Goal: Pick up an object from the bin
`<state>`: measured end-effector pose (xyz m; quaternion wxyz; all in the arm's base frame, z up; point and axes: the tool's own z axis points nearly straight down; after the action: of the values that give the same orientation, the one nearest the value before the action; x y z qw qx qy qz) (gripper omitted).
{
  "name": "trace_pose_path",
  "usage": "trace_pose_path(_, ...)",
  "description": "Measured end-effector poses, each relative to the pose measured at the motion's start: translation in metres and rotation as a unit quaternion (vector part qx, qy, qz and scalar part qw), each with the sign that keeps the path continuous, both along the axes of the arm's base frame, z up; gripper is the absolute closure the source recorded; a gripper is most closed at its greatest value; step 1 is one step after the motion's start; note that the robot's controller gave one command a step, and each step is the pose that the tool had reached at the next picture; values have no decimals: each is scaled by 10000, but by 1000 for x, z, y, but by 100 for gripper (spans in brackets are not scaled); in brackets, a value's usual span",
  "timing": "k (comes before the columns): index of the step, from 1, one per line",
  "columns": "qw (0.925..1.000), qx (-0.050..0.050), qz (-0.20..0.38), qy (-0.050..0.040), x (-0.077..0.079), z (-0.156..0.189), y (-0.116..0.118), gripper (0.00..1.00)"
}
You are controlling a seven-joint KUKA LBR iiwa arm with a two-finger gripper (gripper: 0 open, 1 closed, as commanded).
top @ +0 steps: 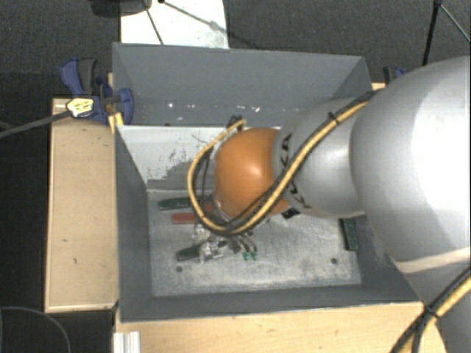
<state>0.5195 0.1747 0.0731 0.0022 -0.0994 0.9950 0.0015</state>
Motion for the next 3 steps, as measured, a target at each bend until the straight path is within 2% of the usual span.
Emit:
trace_pose_path(1, 10000, 0, -1, 0, 0, 0, 0, 100)
trace_pose_path(2, 9929, -13, 1190, 4, -21, 111, -13, 100)
trace_pose_path(3, 9930, -13, 1180, 9, -21, 111, -13, 100)
